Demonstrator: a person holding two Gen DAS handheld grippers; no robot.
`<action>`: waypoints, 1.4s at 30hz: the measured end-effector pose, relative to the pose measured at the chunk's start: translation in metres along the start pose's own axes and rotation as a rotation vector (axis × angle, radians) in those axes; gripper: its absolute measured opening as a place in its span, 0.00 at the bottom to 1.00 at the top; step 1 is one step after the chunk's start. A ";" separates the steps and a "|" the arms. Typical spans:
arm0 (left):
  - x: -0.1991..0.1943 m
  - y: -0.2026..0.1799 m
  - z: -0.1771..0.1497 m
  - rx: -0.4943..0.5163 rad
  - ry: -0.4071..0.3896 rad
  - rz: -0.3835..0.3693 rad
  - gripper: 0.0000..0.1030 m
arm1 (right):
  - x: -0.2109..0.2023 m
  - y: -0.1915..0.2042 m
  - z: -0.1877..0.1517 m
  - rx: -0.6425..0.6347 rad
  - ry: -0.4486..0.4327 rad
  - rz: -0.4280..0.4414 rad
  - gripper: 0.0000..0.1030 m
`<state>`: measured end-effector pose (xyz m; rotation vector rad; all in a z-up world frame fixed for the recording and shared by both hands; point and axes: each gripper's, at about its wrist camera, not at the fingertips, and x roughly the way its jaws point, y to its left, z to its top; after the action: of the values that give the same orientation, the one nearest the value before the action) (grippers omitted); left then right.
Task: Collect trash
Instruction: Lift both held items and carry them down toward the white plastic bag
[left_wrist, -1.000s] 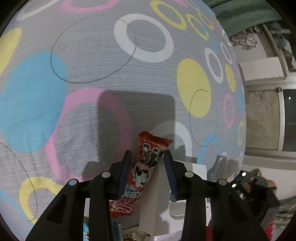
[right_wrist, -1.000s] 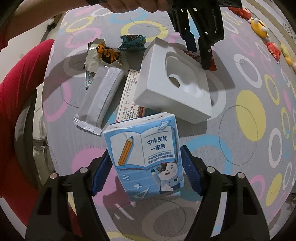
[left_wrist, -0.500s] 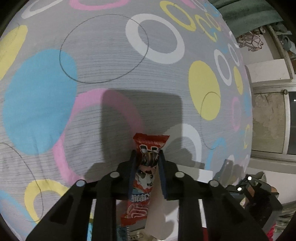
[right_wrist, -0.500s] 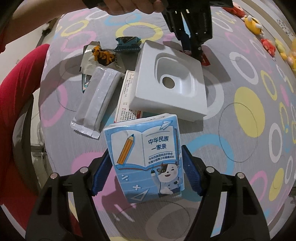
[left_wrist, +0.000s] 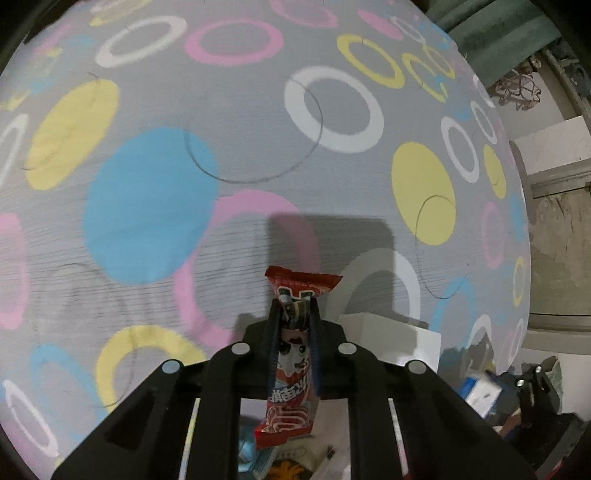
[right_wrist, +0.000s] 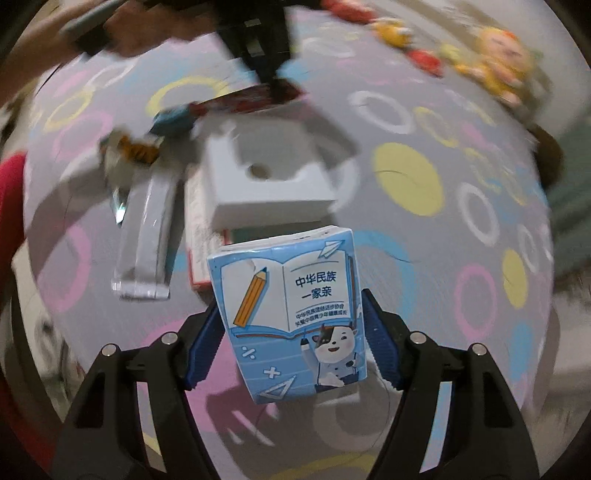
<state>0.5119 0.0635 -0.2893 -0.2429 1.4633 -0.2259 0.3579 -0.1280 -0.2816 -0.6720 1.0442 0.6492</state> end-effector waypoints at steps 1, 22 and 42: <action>-0.007 -0.001 -0.003 0.002 -0.012 0.018 0.14 | -0.006 -0.002 0.000 0.040 -0.009 -0.008 0.67; -0.163 -0.049 -0.191 0.153 -0.244 0.109 0.14 | -0.175 0.047 -0.002 0.411 -0.223 -0.253 0.67; -0.117 -0.054 -0.365 0.112 -0.214 0.049 0.14 | -0.180 0.171 -0.084 0.528 -0.194 -0.241 0.67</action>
<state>0.1375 0.0373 -0.1956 -0.1355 1.2387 -0.2341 0.1178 -0.1127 -0.1769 -0.2593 0.8844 0.2051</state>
